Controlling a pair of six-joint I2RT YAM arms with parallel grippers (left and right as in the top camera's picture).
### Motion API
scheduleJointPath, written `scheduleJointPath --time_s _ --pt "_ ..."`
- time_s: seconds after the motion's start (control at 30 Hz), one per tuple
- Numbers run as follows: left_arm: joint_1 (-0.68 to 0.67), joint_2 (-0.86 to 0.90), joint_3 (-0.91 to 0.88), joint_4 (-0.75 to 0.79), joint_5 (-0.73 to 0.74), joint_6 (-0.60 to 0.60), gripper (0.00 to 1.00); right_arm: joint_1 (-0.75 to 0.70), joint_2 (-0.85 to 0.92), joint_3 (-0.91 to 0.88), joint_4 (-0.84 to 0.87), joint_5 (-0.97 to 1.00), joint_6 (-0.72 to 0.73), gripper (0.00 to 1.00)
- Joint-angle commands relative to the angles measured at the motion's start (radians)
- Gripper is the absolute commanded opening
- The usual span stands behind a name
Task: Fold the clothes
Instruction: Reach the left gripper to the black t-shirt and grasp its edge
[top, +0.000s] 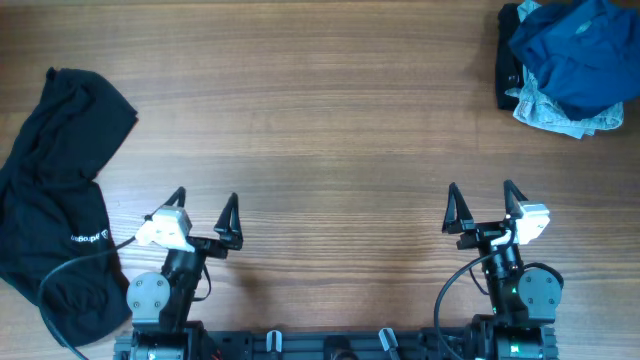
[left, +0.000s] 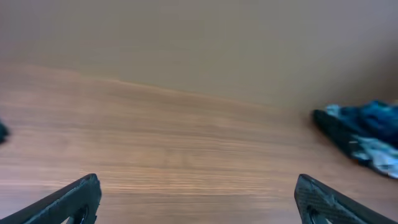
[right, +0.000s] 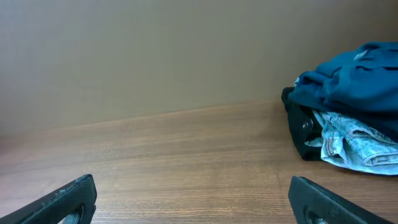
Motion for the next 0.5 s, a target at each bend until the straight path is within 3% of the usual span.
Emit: scheduleJointPath --time_s 0.0,0.07,0.2,0.3,0.47 --pt "0.004 0.0 -0.004 0.035 0.054 -0.185 1.0 0.003 -0.004 -0.002 0.004 0.021 -0.012 1.0" --pt "0.004 0.003 0.029 0.047 -0.017 -0.241 1.0 0.003 -0.004 -0.002 0.005 0.021 -0.012 1.0" --pt "0.004 0.149 0.241 -0.183 -0.198 -0.214 1.0 0.003 -0.004 -0.002 0.005 0.021 -0.011 1.0" --pt "0.004 0.41 0.449 -0.268 -0.198 -0.116 1.0 0.003 -0.004 -0.002 0.005 0.021 -0.012 1.0" --pt "0.005 0.678 0.566 -0.266 -0.215 -0.07 1.0 0.003 -0.004 -0.002 0.005 0.021 -0.012 1.0"
